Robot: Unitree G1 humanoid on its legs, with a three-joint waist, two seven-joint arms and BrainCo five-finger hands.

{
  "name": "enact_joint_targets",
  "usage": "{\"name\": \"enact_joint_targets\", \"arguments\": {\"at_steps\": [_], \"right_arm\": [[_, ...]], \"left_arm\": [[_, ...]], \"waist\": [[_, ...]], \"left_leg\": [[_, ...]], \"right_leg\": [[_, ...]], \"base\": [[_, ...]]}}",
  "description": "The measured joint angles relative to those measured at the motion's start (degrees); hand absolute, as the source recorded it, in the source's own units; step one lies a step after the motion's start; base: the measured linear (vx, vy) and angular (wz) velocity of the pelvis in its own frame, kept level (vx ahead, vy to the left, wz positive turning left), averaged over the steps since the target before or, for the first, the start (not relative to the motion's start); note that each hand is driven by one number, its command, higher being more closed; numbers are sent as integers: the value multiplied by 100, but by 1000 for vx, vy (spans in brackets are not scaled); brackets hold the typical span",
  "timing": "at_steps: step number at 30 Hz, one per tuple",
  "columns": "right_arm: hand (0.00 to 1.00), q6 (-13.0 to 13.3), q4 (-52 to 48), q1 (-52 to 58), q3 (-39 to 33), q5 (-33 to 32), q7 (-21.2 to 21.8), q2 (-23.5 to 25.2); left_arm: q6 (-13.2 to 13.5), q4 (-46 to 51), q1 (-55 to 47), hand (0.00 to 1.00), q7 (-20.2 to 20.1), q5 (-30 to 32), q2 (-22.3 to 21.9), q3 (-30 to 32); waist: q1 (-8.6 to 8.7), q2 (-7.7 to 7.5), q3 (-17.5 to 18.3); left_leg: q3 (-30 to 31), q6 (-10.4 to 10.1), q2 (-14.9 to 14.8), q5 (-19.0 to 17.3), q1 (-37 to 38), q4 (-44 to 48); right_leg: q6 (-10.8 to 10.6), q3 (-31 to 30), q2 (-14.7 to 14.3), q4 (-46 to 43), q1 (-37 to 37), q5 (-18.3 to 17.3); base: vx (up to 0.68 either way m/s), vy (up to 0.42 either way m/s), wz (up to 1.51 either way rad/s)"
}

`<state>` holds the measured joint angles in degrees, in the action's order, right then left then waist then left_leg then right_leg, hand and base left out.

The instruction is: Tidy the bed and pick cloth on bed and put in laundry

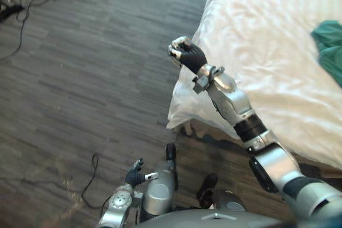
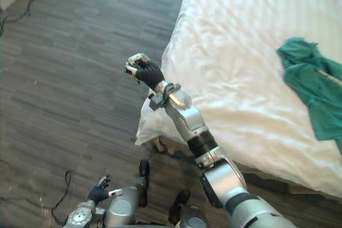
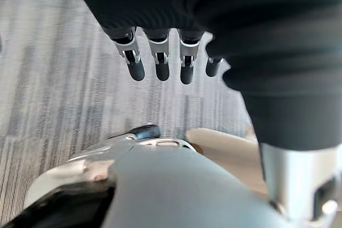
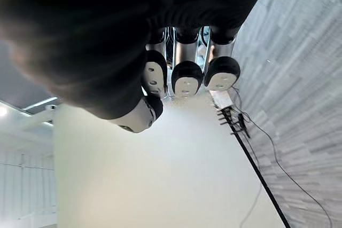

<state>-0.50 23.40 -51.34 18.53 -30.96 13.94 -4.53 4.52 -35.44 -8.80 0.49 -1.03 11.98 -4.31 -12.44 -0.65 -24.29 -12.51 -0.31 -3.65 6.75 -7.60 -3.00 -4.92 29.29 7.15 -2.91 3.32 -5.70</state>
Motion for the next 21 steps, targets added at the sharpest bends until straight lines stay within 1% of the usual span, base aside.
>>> {"name": "enact_joint_targets", "arguments": {"at_steps": [1,2,3,4,5,6,7,8,10,11,12,14,17,18,20,21], "right_arm": [[100,4,91,-231,-11,-42,-69,-5],[100,4,91,-231,-11,-42,-69,-5],[100,10,278,-456,-11,-45,-80,-8],[100,17,418,-578,-16,-46,-84,-14],[100,26,483,-601,-31,-49,-87,-13],[100,24,576,-637,-41,-58,-108,-14],[100,21,709,-639,-73,-149,-141,-17],[100,20,757,-644,-81,-165,-153,-17],[100,9,1149,-642,-201,-207,-264,-24],[100,-1,1271,-639,-222,-207,-298,-26],[100,0,1503,-601,-232,-203,-307,-45],[100,0,1794,-438,-255,-196,-365,-117],[100,-3,2276,-53,-287,-127,-579,-89],[100,-11,2491,43,-335,-93,-667,-74],[100,-23,2762,158,-522,91,-836,-92],[100,-24,2915,212,-653,81,-972,-146]], "left_arm": [[29,88,103,0,-9,-98,-3,-2],[29,88,103,0,-9,-98,-3,-2],[34,100,229,0,-19,-243,-22,-6],[33,97,313,0,-38,-290,-25,-19],[33,101,344,0,-55,-290,-26,-19],[34,116,386,0,-68,-294,-28,-22],[30,115,439,0,-91,-301,-49,-41],[30,121,452,0,-100,-310,-53,-56],[19,165,544,0,-202,-465,-59,-271],[17,166,572,0,-228,-465,-82,-297],[16,158,626,0,-271,-465,-166,-298],[29,108,753,0,-298,-466,-281,-410],[96,-44,970,0,-306,-481,-383,-478],[120,-80,1061,0,-306,-540,-435,-482],[150,-141,1223,0,-300,-622,-528,-503],[156,-209,1360,0,-282,-675,-550,-564]], "waist": [[-76,22,-65],[-76,22,-65],[-139,92,-111],[-162,189,-167],[-163,222,-182],[-235,305,-227],[-300,425,-289],[-302,460,-306],[-317,691,-422],[-337,741,-446],[-393,824,-485],[-430,957,-523],[-437,1039,-540],[-432,1042,-538],[-425,1051,-533],[-414,1053,-532]], "left_leg": [[61,5,-3,52,-160,6],[61,5,-3,52,-160,6],[98,20,1,109,-317,6],[183,27,15,152,-402,5],[215,24,23,175,-458,7],[229,30,14,199,-552,10],[271,31,17,238,-666,10],[291,29,19,256,-689,10],[398,23,24,339,-878,5],[407,17,22,356,-944,10],[430,-4,26,406,-1063,9],[490,-24,43,469,-1221,8],[527,-66,118,541,-1437,9],[553,-134,147,589,-1520,10],[592,-188,170,629,-1639,10],[614,-238,168,666,-1726,14]], "right_leg": [[5,19,-14,-4,-127,4],[5,19,-14,-4,-127,4],[4,82,-16,-12,-253,4],[3,162,-16,-26,-308,4],[3,173,-15,-35,-350,4],[5,175,-11,-93,-472,1],[7,182,-3,-141,-583,-3],[7,190,-2,-153,-606,-3],[14,269,18,-278,-805,-29],[13,272,34,-344,-892,-50],[17,274,85,-505,-1073,-117],[43,267,179,-814,-1355,-226],[44,179,405,-1401,-1859,-503],[68,138,497,-1602,-2040,-567],[89,25,580,-1856,-2308,-639],[114,-32,605,-1961,-2438,-654]], "base": [[-73,9,20],[-62,10,18],[-42,15,21],[-32,13,28],[-56,31,20],[-45,34,10],[-53,41,6],[-33,36,14],[-37,40,18],[-37,40,8],[-29,34,2],[-24,30,7],[-23,8,2],[-18,-13,-8],[-25,-42,-14],[-37,-46,-16]]}}
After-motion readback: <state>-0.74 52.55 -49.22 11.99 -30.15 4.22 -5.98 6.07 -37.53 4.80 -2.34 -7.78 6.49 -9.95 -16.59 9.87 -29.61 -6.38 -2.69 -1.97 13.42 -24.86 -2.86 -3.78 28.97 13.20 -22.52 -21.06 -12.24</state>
